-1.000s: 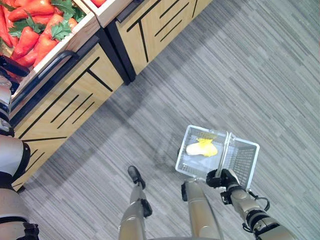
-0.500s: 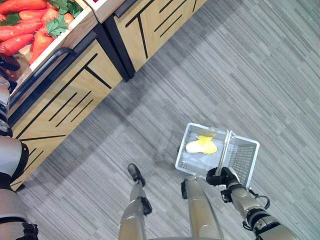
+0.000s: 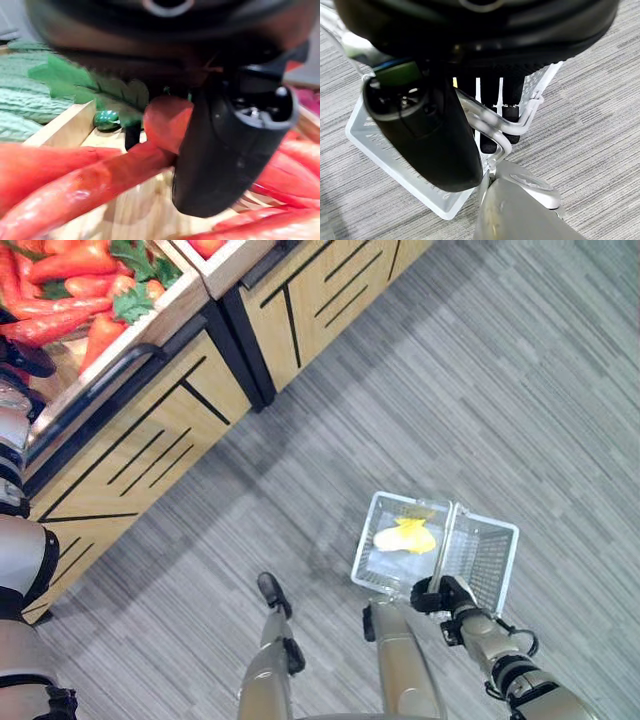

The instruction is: Get the vegetables into the basket

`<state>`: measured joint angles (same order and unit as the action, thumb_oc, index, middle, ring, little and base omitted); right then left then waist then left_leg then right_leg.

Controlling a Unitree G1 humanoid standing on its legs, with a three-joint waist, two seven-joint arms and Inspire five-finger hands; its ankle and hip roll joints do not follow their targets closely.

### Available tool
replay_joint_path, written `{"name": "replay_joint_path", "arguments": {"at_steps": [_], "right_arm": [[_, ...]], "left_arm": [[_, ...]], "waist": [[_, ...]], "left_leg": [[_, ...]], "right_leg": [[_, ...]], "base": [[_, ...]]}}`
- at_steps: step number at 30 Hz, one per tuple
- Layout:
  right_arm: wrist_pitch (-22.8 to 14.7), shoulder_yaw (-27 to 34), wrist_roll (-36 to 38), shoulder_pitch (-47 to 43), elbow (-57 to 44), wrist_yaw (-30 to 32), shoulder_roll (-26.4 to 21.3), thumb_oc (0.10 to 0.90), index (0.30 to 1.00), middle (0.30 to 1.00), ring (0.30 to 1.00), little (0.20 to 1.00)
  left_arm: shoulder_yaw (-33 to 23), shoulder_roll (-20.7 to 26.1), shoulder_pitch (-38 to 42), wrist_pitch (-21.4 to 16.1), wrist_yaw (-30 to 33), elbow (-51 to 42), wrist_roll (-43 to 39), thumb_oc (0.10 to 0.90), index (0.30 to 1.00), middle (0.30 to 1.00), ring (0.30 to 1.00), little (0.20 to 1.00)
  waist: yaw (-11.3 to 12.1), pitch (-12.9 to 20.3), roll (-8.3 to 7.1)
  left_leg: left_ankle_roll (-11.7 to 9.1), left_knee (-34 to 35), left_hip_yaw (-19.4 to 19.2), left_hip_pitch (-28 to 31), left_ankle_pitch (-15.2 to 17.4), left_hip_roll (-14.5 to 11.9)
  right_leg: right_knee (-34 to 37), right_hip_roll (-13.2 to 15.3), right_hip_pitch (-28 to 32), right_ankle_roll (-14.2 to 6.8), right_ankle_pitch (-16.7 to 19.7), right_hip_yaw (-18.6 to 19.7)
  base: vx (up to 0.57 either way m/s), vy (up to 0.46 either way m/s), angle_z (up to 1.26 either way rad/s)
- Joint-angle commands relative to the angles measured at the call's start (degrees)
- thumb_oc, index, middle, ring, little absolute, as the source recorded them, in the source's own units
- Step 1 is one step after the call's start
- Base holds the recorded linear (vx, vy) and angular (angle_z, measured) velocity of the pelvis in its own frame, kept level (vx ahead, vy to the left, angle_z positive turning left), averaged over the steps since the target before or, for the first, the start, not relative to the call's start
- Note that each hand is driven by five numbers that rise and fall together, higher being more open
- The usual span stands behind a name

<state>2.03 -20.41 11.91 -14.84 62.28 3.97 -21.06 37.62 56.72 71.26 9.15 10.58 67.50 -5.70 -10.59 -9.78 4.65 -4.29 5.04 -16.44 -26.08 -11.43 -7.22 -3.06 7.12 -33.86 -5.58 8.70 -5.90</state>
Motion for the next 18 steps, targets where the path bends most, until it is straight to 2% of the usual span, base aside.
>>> {"name": "replay_joint_path", "arguments": {"at_steps": [1, 7, 13, 18], "right_arm": [[2.97, -2.91, -2.60, 8.27, 4.05, -1.80, -1.71, 0.400, 0.300, 0.300, 0.300, 0.300], [3.61, -2.75, -4.84, 9.47, 5.47, -2.81, -1.68, 0.400, 0.300, 0.300, 0.300, 0.300], [3.94, -3.19, -7.61, 10.68, 7.24, -3.75, -1.00, 0.400, 0.300, 0.300, 0.300, 0.300], [4.39, -3.60, -11.47, 11.11, 9.01, -4.46, -0.81, 0.400, 0.300, 0.300, 0.300, 0.300]], "left_arm": [[-3.12, 4.82, 3.69, -0.44, 2.72, 2.39, 1.70, 0.400, 0.300, 0.300, 0.300, 0.300], [-2.73, 5.37, 1.60, -0.85, 1.37, 1.11, 4.34, 0.400, 0.300, 0.300, 0.300, 0.300], [-2.96, 5.48, -1.22, -1.25, 0.09, -0.16, 6.24, 0.400, 0.300, 0.300, 0.300, 0.300], [-4.95, 4.81, -7.50, -2.14, -1.27, -4.80, 7.31, 0.400, 0.300, 0.300, 0.300, 0.300]], "waist": [[0.77, 1.02, -0.87], [1.53, 2.45, -1.58], [2.10, 4.60, -2.20], [2.97, 7.25, -2.92]], "left_leg": [[-3.78, -0.04, 4.19, 5.64, 5.20, 0.94], [-3.32, -0.04, 3.98, 12.90, 6.52, 0.99], [-2.91, -0.04, 3.76, 16.83, 7.40, 1.18], [-2.32, -0.04, 3.96, 21.01, 8.45, 1.77]], "right_leg": [[8.05, -1.04, 4.19, -3.78, 7.08, -2.86], [8.06, -1.27, 11.90, -3.79, 4.70, -3.03], [8.06, -1.45, 15.61, -3.86, 3.33, -3.26], [8.06, -1.46, 19.86, -4.09, 2.22, -3.72]], "base": [[0.06, -0.005, 0.12], [0.05, 0.004, 0.06], [0.02, 0.008, 0.02], [0.04, 0.013, 0.03]]}}
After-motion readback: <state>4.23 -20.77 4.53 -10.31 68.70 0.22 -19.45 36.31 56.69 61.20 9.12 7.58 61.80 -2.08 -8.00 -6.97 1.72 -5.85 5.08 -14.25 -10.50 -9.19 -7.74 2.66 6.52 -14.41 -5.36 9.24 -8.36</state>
